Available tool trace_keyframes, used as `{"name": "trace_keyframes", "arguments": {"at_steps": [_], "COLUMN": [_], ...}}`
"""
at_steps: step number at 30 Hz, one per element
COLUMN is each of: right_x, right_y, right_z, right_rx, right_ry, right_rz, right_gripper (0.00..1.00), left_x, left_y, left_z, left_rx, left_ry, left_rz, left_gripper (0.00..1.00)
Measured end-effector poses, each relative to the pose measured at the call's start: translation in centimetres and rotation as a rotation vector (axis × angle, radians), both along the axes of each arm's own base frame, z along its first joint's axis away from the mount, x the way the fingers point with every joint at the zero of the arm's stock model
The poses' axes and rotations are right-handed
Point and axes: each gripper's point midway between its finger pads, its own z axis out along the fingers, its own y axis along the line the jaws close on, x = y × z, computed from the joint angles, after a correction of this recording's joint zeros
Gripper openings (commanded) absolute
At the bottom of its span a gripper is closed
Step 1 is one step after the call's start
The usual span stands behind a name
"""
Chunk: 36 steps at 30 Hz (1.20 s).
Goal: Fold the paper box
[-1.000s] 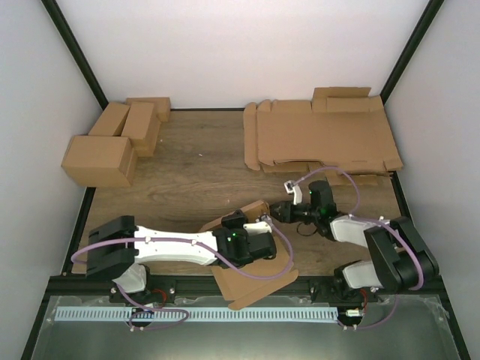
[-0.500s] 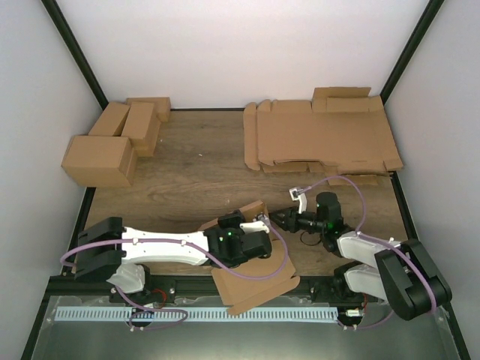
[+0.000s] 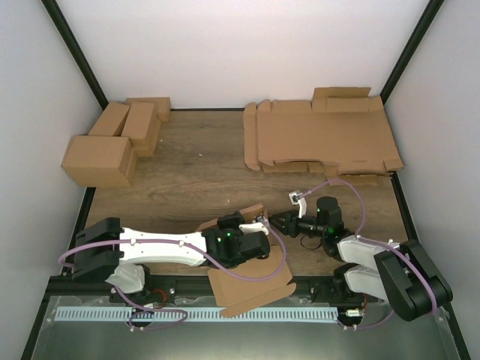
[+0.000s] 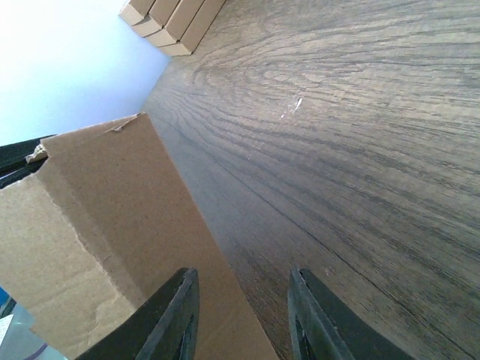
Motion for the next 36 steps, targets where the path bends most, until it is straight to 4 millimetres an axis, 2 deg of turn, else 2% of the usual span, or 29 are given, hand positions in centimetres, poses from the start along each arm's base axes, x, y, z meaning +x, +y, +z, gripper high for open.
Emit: {"name": "trace_keyframes", "arguments": {"at_steps": [10, 21, 27, 36], "right_x": [-0.2, -1.1, -2.0, -3.6], "right_y": [-0.4, -0.6, -0.2, 0.6], "right_z": [-0.4, 0.3, 1.2, 3.3], "right_rx": [-0.003, 0.019, 0.055, 0.122], "right_ry": [0.000, -0.045, -0.074, -0.140], "right_rz": [-0.026, -0.018, 0.035, 0.149], "right_gripper": [0.32, 0.28, 0.27, 0.27], "left_x": [-0.1, -0.4, -0.4, -0.9], "left_y": [-0.2, -0.5, -0.4, 0.3], "left_z": [-0.3, -0.4, -0.2, 1.5], "left_rx": [-0.005, -0.012, -0.014, -0.075], "left_ry": [0.012, 0.020, 0.016, 0.027], "left_rz": [-0.011, -0.020, -0.020, -0.049], "left_gripper": [0.04, 0.04, 0.04, 0.04]}}
